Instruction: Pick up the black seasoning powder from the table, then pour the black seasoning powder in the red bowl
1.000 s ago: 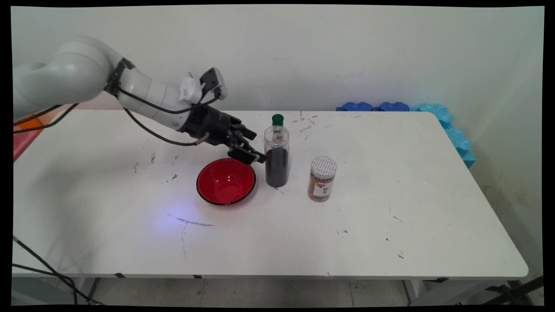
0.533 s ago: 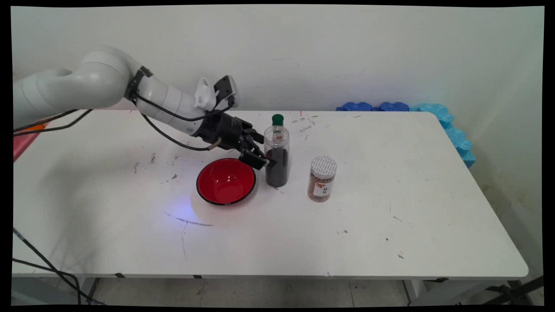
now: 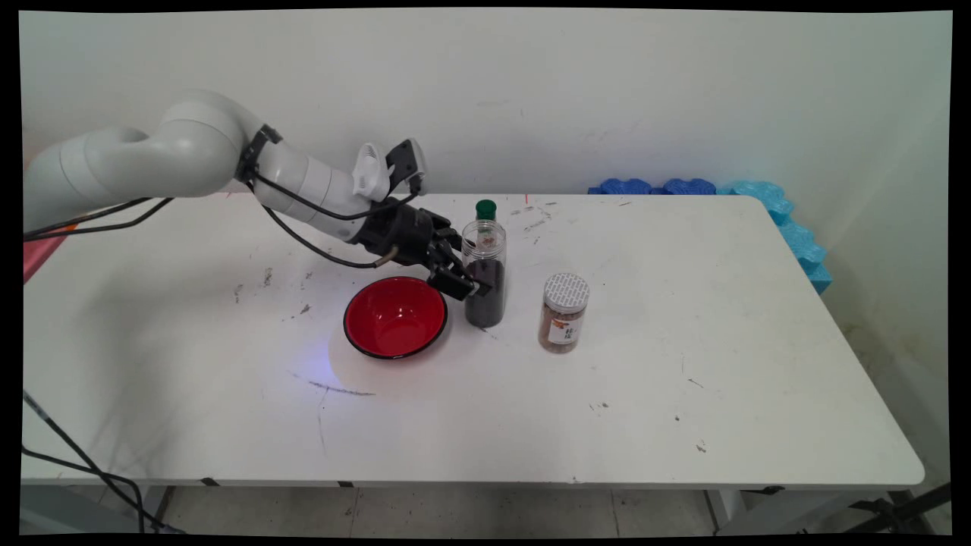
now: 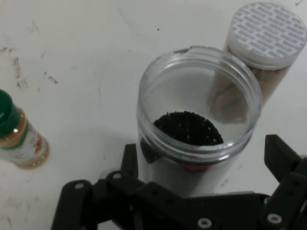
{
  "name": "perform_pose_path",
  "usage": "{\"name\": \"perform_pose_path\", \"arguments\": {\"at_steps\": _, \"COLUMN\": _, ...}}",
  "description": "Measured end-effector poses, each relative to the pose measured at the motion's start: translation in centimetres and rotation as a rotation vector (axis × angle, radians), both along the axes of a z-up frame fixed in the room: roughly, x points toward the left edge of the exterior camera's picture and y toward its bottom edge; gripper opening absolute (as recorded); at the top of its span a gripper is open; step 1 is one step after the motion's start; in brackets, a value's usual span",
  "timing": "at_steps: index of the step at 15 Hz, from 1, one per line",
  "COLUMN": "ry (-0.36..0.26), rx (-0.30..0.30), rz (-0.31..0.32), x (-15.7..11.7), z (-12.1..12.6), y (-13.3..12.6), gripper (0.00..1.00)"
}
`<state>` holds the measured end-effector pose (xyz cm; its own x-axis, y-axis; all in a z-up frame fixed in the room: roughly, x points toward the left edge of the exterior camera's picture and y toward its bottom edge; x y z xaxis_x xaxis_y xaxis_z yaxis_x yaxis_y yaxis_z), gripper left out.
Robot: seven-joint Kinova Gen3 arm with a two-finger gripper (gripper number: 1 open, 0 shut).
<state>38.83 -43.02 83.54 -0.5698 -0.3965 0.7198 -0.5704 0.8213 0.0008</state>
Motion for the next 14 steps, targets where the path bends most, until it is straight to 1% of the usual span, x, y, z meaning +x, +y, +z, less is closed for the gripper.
{"name": "perform_pose_path", "arguments": {"at_steps": 2, "ry": 0.001, "rx": -0.005, "rz": -0.003, "x": -0.13, "z": -0.20, "y": -0.13, "gripper": 1.00}}
{"name": "perform_pose_path", "arguments": {"at_steps": 3, "ry": 0.001, "rx": -0.006, "rz": -0.005, "x": -0.15, "z": -0.26, "y": -0.16, "gripper": 0.00}}
{"name": "perform_pose_path", "arguments": {"at_steps": 7, "ry": -0.005, "rx": -0.011, "rz": -0.012, "x": -0.03, "z": -0.50, "y": -0.08, "gripper": 0.00}}
{"name": "perform_pose_path", "arguments": {"at_steps": 14, "ry": -0.001, "rx": -0.018, "rz": 0.001, "x": 0.22, "z": -0.20, "y": 0.11, "gripper": 0.00}}
